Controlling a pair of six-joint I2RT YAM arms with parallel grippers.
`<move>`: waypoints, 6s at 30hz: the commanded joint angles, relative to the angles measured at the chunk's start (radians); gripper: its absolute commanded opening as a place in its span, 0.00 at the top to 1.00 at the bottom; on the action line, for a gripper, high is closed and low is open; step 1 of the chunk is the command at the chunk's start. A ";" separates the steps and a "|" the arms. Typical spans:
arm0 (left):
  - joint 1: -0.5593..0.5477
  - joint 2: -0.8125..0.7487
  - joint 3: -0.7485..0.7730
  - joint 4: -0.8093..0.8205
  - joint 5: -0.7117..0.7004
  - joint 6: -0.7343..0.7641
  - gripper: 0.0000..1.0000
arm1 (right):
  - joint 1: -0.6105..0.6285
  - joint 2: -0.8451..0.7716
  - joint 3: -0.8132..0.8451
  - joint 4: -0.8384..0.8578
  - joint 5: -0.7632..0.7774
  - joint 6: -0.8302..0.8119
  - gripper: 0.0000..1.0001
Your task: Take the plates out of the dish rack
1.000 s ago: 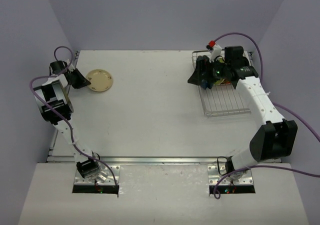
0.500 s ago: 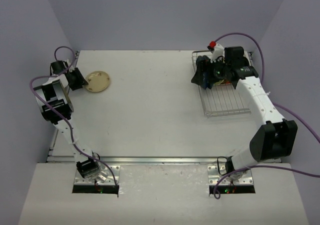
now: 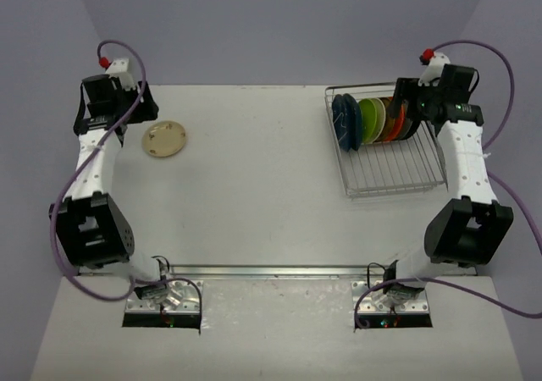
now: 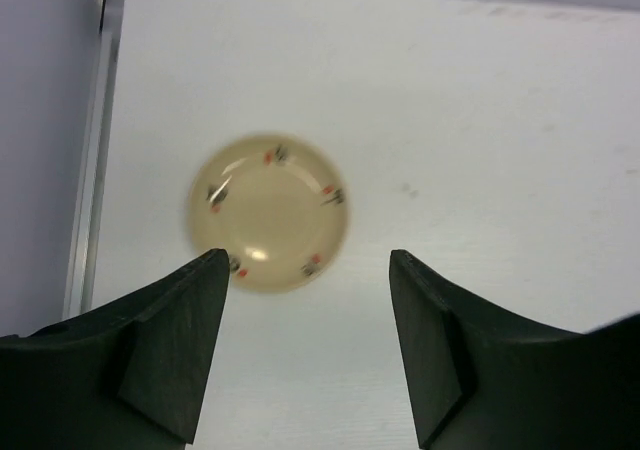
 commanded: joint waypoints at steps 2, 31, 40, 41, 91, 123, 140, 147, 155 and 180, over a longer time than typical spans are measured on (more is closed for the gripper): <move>-0.201 -0.231 -0.095 0.071 -0.041 0.061 0.29 | -0.111 0.102 0.124 0.075 0.028 -0.096 0.27; -0.299 -0.231 -0.237 0.135 -0.100 0.017 0.31 | -0.181 0.504 0.287 0.135 0.128 -0.210 0.59; -0.299 -0.217 -0.253 0.131 -0.100 -0.003 0.31 | -0.169 0.417 0.134 0.243 0.112 -0.236 0.96; -0.299 -0.210 -0.254 0.131 -0.100 -0.007 0.31 | -0.160 0.380 0.095 0.268 0.110 -0.242 0.99; -0.688 -0.058 0.085 -0.151 0.197 -0.049 0.32 | 0.493 -0.107 0.020 0.045 -0.297 0.076 1.00; 0.151 0.296 0.237 -0.228 0.280 -0.184 1.00 | 0.379 -0.043 -0.047 -0.049 -0.122 0.103 0.01; 0.232 0.621 0.385 -0.275 0.320 -0.207 0.93 | 0.285 0.010 -0.032 -0.148 -0.207 0.064 0.01; 0.234 0.620 0.440 -0.355 0.313 -0.141 0.40 | 0.270 0.031 0.001 -0.176 -0.181 0.055 0.01; 0.201 0.383 0.340 -0.288 0.158 -0.028 0.24 | 0.163 0.042 0.063 -0.158 -0.071 0.059 0.01; -0.464 -0.289 -0.268 0.072 -0.388 0.129 0.14 | -0.151 0.393 0.335 0.005 0.044 -0.184 0.51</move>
